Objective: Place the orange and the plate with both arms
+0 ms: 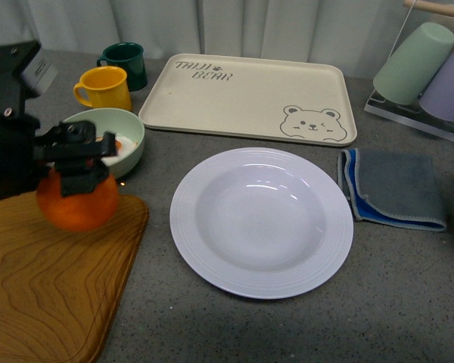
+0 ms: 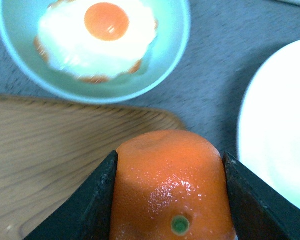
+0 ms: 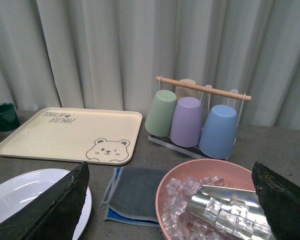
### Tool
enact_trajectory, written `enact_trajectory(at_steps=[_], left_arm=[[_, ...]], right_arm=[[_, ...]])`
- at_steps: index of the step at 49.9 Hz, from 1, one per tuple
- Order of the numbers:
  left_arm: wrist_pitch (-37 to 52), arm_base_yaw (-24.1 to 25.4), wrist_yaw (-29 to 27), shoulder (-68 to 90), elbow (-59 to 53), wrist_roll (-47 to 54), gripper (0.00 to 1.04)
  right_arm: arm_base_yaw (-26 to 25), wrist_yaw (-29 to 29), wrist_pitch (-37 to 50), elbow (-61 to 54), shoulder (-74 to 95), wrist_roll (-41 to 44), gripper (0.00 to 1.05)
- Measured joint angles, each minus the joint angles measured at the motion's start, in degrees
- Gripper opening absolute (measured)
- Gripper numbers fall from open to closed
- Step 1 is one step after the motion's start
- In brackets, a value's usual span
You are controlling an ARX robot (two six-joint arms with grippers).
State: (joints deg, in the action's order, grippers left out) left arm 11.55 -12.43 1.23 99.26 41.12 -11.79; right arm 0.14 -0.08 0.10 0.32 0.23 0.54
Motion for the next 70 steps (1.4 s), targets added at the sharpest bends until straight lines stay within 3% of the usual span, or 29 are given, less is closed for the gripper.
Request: enact_trajectory(at_steps=[33, 58, 70], left_arm=[[3.6, -17.9, -2.8, 15.7, 16.5, -2.6, 0.53], [4.0, -21.7, -4.4, 24.8, 21.7, -5.1, 0.53], [4.2, -21.0, -4.3, 23.0, 20.5, -5.5, 0.96]], right_arm=[[0.0, 0.0, 0.0, 0.0, 0.0, 0.0, 0.95], [0.0, 0.0, 0.0, 0.0, 0.0, 0.0, 0.95], [0.0, 0.0, 0.0, 0.0, 0.0, 0.0, 0.95]])
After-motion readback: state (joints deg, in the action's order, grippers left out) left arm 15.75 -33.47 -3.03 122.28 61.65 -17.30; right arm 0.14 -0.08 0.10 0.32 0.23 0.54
